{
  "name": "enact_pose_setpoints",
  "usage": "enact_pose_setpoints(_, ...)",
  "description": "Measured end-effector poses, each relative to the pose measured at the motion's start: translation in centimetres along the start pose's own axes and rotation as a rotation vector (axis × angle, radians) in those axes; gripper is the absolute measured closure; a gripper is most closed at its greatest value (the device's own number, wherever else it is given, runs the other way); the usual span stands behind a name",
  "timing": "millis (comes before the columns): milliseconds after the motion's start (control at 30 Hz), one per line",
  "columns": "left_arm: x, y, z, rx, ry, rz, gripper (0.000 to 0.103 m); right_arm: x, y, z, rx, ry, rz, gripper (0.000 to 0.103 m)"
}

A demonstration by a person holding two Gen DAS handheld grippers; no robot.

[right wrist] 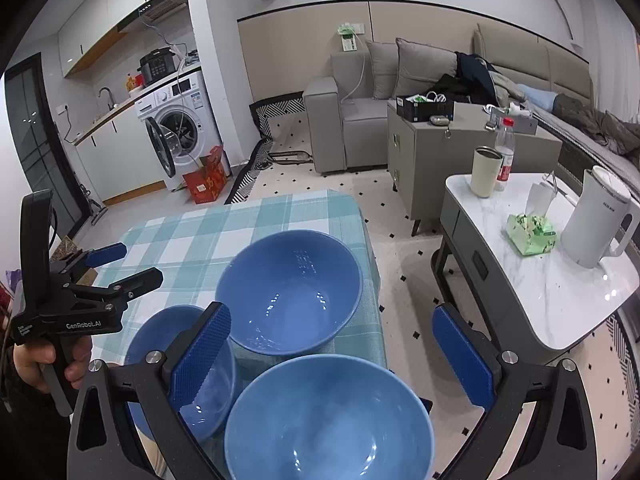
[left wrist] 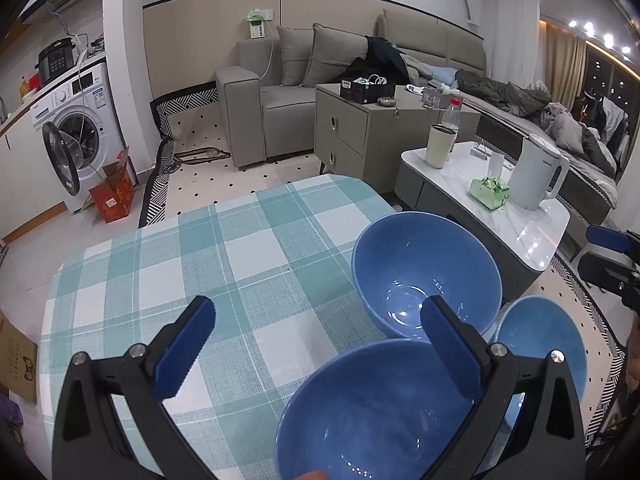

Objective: Organize plates and bowls
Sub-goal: 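Move both grippers forward toward the blue bowls, then close the left gripper on a blue bowl rim while the right gripper grips another bowl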

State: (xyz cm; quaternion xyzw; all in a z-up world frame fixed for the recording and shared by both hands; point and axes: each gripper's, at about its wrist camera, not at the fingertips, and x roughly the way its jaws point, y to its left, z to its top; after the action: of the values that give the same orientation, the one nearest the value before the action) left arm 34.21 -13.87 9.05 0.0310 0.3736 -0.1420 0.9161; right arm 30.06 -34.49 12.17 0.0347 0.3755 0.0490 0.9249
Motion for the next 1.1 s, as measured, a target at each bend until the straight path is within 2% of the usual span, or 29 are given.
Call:
enact_pose_setpoints(433, 4.9, -0.7, 0.4, 0.013, 0.096, -0.013, 0.000, 6.4, -1.2, -0.2, 0.018, 0.135, -0.003, 0.001)
enact_pose_setpoints(633, 6.2, -1.1, 0.4, 0.028, 0.126, -0.054, 0.002, 9.2, -1.4, -0.5, 0.033, 0.199, 0.009, 0.001)
enact_pose_setpoints(767, 6.9, -1.4, 0.3, 0.031, 0.143, -0.078, 0.013, 10.6, -1.4, -0.7, 0.040, 0.225, 0.016, 0.001)
enact_pose_setpoints(833, 7.2, -1.5, 0.3, 0.034, 0.146, -0.081, 0.015, 11.0, -1.4, -0.7, 0.036, 0.232, 0.018, 0.001)
enact_pose_setpoints(900, 7.4, -1.6, 0.3, 0.034, 0.150, -0.088, 0.023, 11.2, -1.5, -0.7, 0.032, 0.234, 0.019, 0.002)
enact_pose_setpoints(967, 7.7, -1.6, 0.3, 0.032, 0.157, -0.096, 0.026, 11.5, -1.6, -0.8, 0.032, 0.237, 0.020, 0.004)
enact_pose_setpoints(1100, 8.3, -1.8, 0.3, 0.032, 0.172, -0.115, 0.042, 12.0, -1.7, -0.8, 0.032, 0.252, 0.023, 0.016)
